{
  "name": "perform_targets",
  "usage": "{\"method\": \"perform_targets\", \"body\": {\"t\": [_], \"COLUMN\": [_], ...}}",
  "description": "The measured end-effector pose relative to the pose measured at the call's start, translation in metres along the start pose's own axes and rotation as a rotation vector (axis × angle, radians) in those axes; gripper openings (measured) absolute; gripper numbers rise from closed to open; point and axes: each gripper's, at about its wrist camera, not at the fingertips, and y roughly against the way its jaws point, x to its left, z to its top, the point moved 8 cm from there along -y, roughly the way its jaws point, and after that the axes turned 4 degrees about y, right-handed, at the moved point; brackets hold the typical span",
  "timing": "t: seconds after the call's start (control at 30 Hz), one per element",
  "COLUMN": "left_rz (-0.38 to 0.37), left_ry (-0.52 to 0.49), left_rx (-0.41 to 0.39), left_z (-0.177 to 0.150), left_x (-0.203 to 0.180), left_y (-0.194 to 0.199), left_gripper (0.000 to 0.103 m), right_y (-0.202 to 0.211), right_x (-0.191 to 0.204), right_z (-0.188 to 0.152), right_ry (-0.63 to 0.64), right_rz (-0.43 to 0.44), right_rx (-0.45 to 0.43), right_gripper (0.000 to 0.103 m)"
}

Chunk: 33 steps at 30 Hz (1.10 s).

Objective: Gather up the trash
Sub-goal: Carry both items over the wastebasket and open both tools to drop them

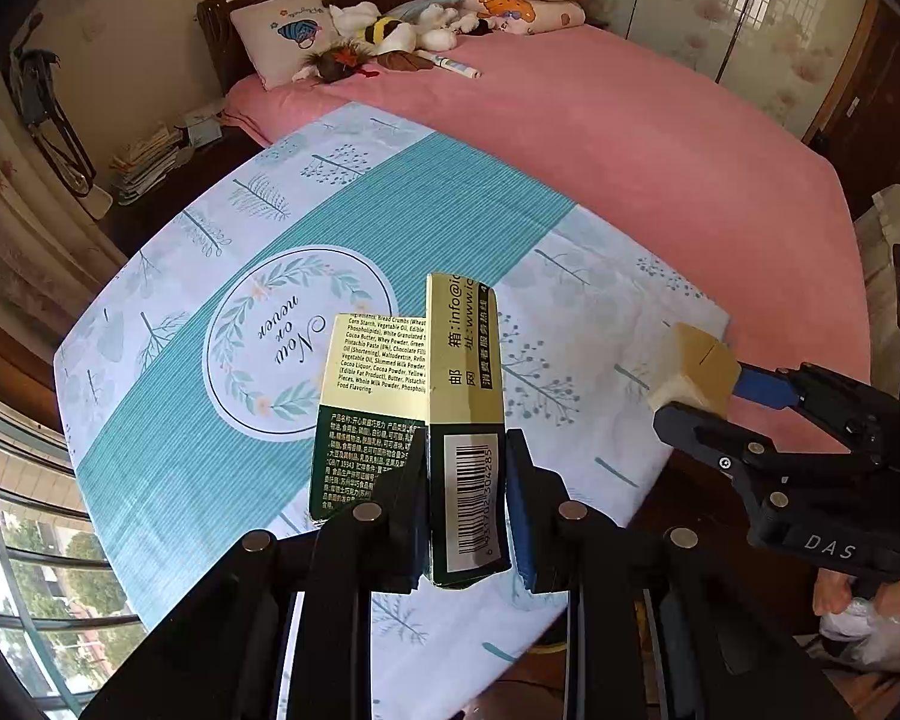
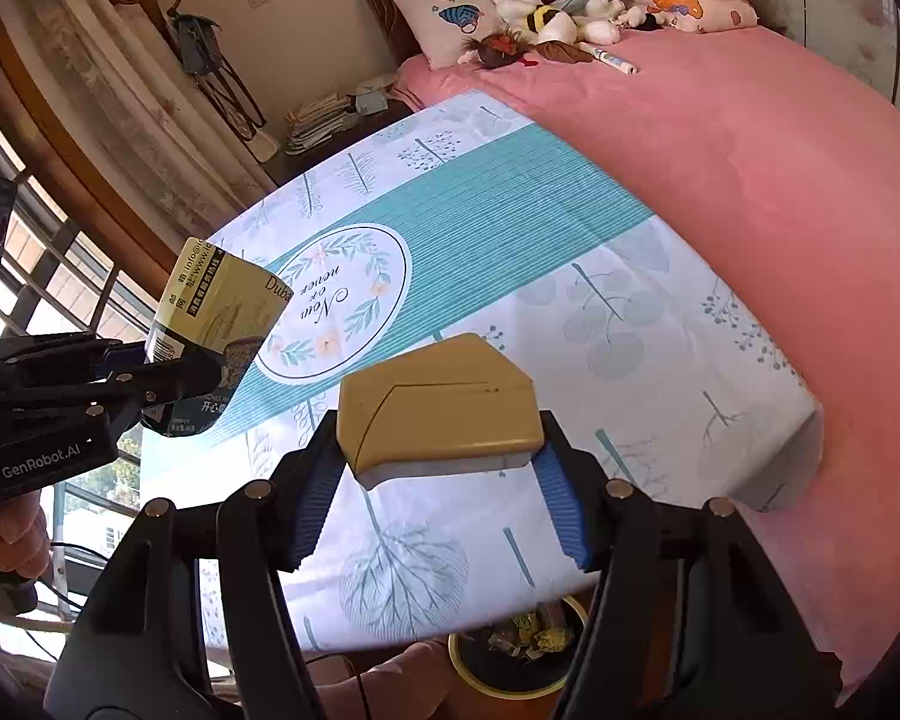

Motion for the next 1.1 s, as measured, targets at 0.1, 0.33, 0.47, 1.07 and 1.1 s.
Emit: {"method": "perform_targets", "body": {"t": [0.1,0.33,0.47,1.07,1.1], "left_rz": [0.017,0.041,0.025,-0.024,-0.03], "left_ry": [0.017,0.051,0.07,0.056,0.072], "left_rx": [-0.01,-0.028,-0.001,0.131,0.147], "left_z": [-0.021,-0.081,-0.119,-0.236,-0.245], "left_x": [-0.034,-0.124,-0.172,-0.22,-0.215], "left_y": [0.015,0.041,0.047,-0.001,-0.01], "left_gripper": [0.022,0.022,0.022,0.022,0.022], "right_y": [0.028,0.09,0.118,0.138,0.13], "right_x": [-0.01,-0.044,-0.063,-0.106,-0.107], "right_z": [-0.024,-0.088,-0.129,-0.236,-0.241], "right_ry": [0.01,0.034,0.081,0.046,0.039], "right_rz": [0.027,0.079,0.078,0.047,0.044], "right_rx": [-0.009,-0.009,0.024,0.146,0.159], "right_gripper": [0.058,0.058,0.058,0.058,0.058]}}
